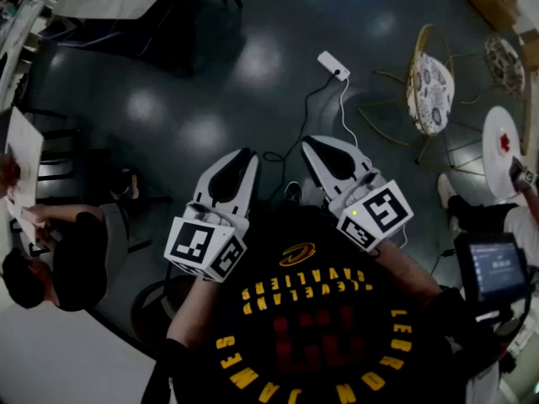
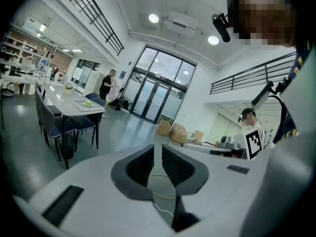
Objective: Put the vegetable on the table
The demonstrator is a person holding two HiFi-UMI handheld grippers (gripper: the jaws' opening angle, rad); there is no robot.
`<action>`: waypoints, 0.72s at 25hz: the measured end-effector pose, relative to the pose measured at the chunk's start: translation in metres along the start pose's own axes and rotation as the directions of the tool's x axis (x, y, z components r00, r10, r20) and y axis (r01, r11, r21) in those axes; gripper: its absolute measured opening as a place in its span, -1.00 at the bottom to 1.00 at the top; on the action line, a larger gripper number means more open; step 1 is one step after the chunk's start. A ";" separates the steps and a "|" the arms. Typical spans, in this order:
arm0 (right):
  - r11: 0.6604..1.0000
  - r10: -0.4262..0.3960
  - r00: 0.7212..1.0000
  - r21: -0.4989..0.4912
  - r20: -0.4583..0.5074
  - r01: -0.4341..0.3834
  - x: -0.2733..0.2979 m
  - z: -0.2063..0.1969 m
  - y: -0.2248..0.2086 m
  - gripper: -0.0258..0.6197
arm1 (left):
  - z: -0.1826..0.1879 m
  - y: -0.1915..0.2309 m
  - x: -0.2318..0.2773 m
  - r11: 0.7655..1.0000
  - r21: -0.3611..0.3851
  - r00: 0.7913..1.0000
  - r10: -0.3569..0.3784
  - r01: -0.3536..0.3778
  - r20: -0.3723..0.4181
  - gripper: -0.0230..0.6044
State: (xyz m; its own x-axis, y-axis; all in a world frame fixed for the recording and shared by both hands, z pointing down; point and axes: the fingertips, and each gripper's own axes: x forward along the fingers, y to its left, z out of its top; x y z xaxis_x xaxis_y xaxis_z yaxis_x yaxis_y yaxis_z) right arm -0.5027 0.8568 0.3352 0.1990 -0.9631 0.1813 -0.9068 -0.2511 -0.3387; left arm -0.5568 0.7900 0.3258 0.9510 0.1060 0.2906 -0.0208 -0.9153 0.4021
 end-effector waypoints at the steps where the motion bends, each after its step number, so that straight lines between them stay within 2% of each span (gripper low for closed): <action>1: 1.000 0.001 1.000 -0.001 -0.001 -0.001 -0.001 -0.001 -0.001 -0.91 | -0.001 -0.001 0.000 1.000 0.000 1.000 0.001 -0.001 -0.001 -0.76; 10: 1.000 -0.012 1.000 0.022 0.024 0.011 0.000 0.002 -0.007 -0.91 | -0.003 0.001 0.004 1.000 -0.003 1.000 0.007 -0.007 0.012 -0.76; 15: 0.999 0.005 1.000 0.053 0.001 -0.005 0.002 -0.004 -0.015 -0.91 | -0.008 0.001 0.010 0.999 -0.021 1.000 0.030 -0.030 -0.011 -0.76; 18: 0.996 0.029 0.999 0.083 -0.033 -0.026 0.014 -0.010 -0.014 -0.91 | -0.007 0.016 0.009 0.998 -0.040 0.999 0.049 -0.049 -0.008 -0.76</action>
State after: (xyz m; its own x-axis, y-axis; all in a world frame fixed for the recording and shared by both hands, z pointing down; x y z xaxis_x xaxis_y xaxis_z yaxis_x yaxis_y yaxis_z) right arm -0.4914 0.8478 0.3520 0.1604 -0.9662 0.2018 -0.8778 -0.2331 -0.4186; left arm -0.5509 0.7787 0.3411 0.9464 0.0641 0.3167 -0.0801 -0.9030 0.4221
